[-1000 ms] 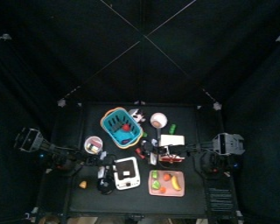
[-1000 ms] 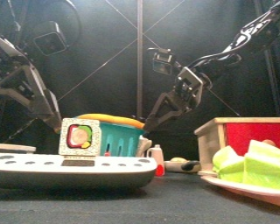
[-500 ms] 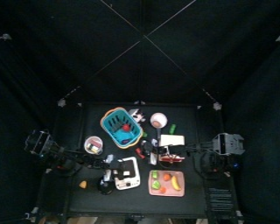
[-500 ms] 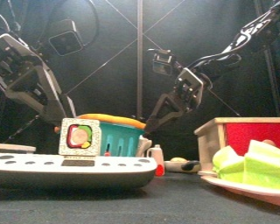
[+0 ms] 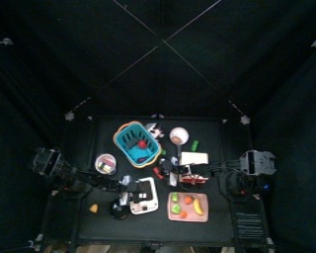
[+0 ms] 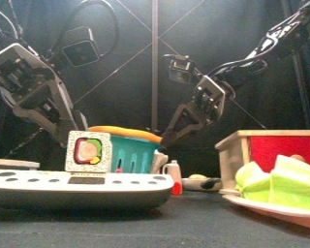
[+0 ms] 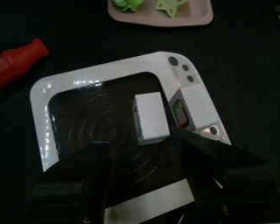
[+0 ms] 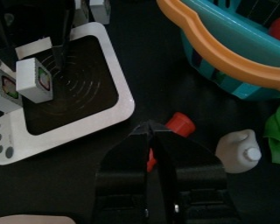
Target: Grab sushi piece
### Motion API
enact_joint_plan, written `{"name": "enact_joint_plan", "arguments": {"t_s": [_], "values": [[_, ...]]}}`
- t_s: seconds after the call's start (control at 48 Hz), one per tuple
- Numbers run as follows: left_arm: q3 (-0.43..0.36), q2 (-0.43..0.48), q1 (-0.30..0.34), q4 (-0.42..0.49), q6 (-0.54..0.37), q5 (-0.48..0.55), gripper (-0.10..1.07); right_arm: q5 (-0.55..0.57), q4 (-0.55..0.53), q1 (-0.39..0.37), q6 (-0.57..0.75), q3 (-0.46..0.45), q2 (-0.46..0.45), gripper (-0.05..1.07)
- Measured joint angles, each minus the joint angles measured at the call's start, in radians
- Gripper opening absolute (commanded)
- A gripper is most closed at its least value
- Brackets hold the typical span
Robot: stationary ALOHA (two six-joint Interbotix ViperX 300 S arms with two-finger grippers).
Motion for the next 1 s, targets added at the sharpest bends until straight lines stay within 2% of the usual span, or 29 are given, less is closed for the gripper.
{"name": "enact_joint_plan", "arguments": {"t_s": [0.208,0.562,1.0], "values": [[-0.003,0.009,0.002,0.0,0.002,0.0,0.82,0.0,0.0,0.0,0.0,0.0,0.0,0.45],[-0.003,0.008,0.005,0.005,0.003,0.0,0.62,-0.002,0.0,0.0,0.0,0.0,0.0,0.45],[0.005,-0.029,0.005,0.028,0.002,0.0,0.61,0.0,0.0,0.0,-0.002,0.0,0.006,0.45]]}}
